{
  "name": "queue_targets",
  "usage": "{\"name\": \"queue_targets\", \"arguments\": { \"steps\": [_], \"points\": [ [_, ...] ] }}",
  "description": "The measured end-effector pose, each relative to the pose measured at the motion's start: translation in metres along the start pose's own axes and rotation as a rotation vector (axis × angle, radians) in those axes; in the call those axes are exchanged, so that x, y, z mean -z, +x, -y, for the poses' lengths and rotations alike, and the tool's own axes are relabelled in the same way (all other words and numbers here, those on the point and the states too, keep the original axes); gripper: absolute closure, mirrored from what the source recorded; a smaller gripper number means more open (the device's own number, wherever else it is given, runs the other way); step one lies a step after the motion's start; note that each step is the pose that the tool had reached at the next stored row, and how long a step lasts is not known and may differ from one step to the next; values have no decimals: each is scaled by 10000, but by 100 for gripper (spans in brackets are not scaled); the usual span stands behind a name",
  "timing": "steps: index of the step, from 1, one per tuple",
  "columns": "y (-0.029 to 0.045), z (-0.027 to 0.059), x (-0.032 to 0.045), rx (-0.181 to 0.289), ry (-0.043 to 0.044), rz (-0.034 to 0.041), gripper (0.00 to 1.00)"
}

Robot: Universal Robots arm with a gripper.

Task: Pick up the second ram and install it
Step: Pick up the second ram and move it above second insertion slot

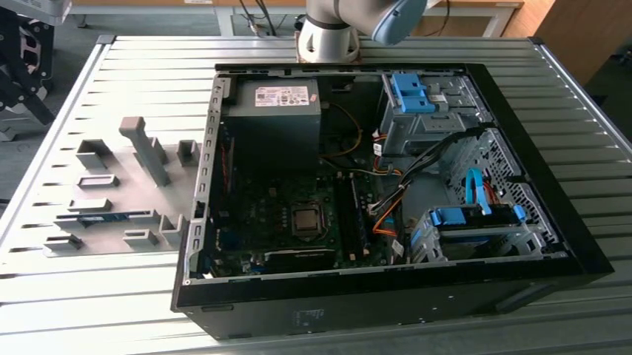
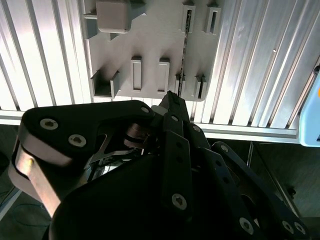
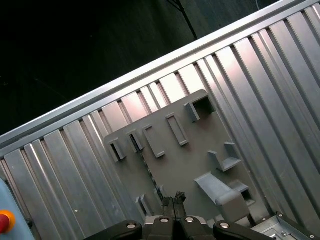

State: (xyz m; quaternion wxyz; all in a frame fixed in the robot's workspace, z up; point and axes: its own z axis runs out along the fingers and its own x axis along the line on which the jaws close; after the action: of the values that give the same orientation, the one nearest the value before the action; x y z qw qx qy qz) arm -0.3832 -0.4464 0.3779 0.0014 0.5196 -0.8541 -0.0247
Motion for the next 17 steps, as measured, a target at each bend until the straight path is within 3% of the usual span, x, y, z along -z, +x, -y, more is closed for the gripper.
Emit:
{"name": "queue_targets", "arguments": {
  "steps": [6,17],
  "points": [
    [1,0,-1,212,-5,-9,90],
    [1,1,-23,2032,-48,-90,90]
  ]
}}
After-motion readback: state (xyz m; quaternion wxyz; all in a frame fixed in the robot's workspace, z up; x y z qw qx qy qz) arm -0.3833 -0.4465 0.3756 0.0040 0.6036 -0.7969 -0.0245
